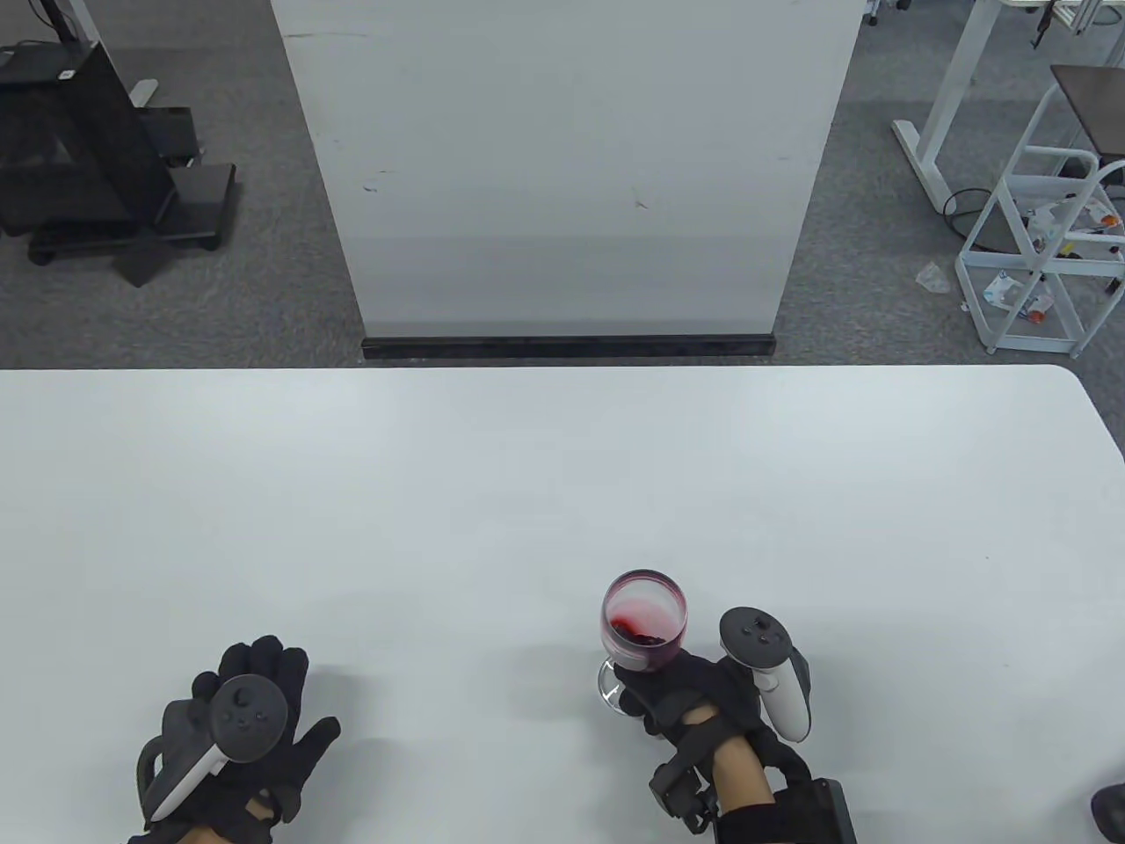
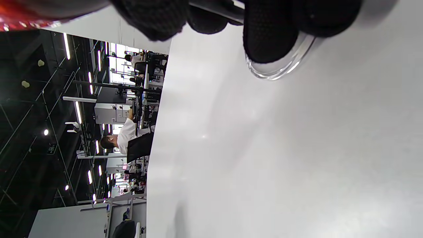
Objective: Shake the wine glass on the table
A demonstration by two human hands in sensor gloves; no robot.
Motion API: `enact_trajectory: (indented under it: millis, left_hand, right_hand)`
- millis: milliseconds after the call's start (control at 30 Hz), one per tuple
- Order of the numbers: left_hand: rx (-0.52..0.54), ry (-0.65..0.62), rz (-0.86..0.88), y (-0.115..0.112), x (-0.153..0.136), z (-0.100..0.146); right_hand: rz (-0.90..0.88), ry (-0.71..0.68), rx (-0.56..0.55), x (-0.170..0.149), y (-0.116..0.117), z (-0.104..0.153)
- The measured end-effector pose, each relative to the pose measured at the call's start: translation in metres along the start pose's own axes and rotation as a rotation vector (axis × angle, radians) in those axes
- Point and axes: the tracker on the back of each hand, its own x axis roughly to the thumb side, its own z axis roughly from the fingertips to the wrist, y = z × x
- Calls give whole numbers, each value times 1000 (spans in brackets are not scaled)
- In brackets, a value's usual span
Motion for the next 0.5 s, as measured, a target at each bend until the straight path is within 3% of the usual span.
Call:
enact_trajectory:
  millis: [100, 233, 367, 500]
  left_hand:
    - [-5, 1, -1, 0, 0, 0]
    - [0, 0, -3, 0, 0, 0]
    - [-2, -3, -3, -1, 0, 0]
    - [-4, -6, -4, -1, 0, 0]
  right_hand:
    - [-12, -7, -44, 0, 6, 0]
    - [13, 5, 25, 2, 1, 1]
    - [-25, 0, -71, -1, 3, 1]
    - [-4, 6, 6, 1, 0, 1]
